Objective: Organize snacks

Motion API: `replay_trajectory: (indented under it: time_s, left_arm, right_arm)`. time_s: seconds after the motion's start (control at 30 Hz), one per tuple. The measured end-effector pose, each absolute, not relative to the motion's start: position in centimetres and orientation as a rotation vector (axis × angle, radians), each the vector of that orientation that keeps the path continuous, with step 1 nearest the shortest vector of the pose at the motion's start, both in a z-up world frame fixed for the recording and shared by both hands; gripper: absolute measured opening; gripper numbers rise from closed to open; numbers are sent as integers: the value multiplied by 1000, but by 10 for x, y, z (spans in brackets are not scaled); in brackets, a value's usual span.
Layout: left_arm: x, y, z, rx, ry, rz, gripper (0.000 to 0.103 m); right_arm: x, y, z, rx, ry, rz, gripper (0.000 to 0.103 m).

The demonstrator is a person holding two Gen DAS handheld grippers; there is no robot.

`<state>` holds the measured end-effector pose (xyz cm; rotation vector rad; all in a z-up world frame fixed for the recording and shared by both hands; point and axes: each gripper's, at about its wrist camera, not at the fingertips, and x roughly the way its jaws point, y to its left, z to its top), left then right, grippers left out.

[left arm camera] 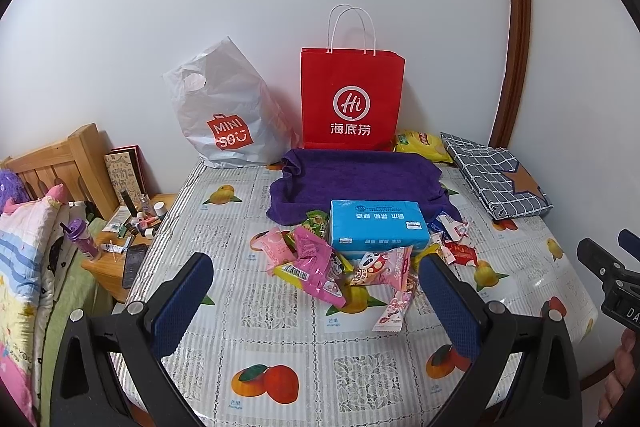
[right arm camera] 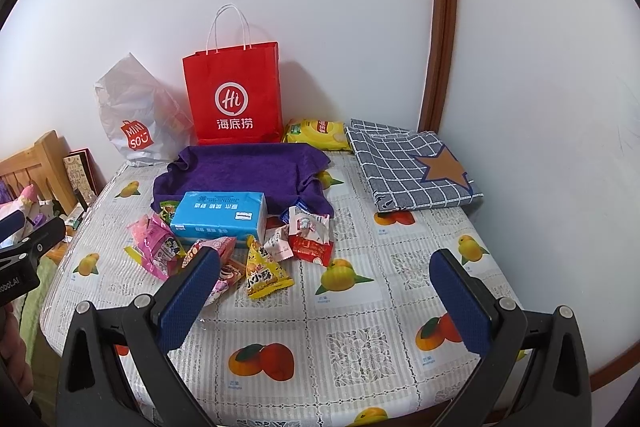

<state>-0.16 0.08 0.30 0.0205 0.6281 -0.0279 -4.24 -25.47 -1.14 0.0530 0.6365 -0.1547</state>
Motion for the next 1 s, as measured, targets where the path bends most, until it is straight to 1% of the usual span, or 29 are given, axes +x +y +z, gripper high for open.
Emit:
replay_trajectory:
  time_s: [0.67, 1.0]
  left_arm:
    - [0, 5, -1, 23, 638, -15, 103]
    - [30, 21, -18, 8, 687, 12, 103]
  right_arm:
    - [-42, -251, -13, 42, 633, -142, 103]
    - [-8, -249, -28, 43, 673, -173, 103]
